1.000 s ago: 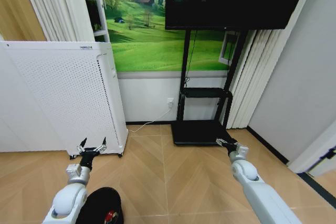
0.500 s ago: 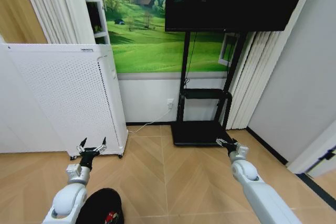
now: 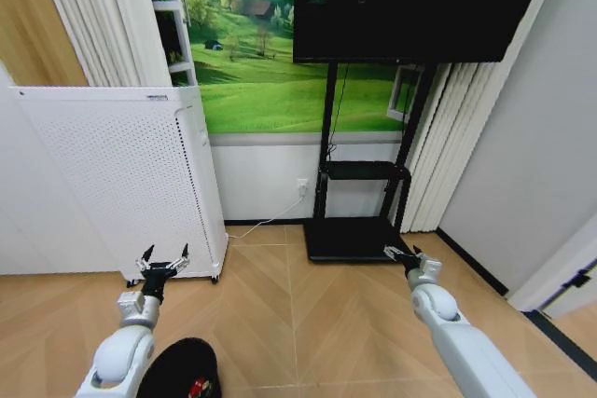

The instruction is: Pick up the trash bin and place the garbage on the floor into it.

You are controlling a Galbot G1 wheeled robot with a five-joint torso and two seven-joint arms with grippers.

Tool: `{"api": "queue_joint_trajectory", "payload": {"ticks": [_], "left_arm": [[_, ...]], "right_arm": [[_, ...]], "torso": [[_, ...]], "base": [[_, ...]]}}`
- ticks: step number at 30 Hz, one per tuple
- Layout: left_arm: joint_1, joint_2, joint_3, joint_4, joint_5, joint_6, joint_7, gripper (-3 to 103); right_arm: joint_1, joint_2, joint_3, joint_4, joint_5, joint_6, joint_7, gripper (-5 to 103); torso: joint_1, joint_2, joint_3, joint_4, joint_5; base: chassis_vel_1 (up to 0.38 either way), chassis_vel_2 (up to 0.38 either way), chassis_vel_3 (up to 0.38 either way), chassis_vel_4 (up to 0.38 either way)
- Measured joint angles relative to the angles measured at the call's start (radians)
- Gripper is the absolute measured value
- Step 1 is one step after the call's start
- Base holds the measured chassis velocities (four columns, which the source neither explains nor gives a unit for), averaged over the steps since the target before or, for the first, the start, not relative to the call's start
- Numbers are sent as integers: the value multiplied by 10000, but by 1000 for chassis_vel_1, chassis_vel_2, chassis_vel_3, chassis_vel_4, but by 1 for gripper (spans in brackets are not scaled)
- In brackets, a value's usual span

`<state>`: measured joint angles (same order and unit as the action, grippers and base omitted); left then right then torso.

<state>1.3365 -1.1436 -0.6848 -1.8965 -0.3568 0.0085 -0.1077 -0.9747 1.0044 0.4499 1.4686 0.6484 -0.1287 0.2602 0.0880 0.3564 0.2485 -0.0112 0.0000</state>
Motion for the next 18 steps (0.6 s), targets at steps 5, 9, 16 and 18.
{"api": "queue_joint_trajectory", "payload": {"ticks": [5, 9, 16, 18], "left_arm": [[0, 0, 0, 0, 0, 1, 0, 99], [0, 0, 0, 0, 0, 1, 0, 99], [0, 0, -1, 0, 0, 1, -1, 99], [0, 0, -1, 0, 0, 0, -1, 99]], "right_arm": [[0, 0, 0, 0, 0, 0, 0, 100], [0, 0, 0, -1, 0, 0, 0, 100], [0, 0, 0, 0, 0, 0, 0, 100], [0, 0, 0, -1, 0, 0, 0, 100]], "torso": [[76, 208, 130, 0, 0], [114, 325, 213, 0, 0], [183, 544, 360, -1, 0], [252, 739, 487, 0, 0]], "base": [[0, 0, 0, 0], [0, 0, 0, 0], [0, 0, 0, 0], [0, 0, 0, 0]]}}
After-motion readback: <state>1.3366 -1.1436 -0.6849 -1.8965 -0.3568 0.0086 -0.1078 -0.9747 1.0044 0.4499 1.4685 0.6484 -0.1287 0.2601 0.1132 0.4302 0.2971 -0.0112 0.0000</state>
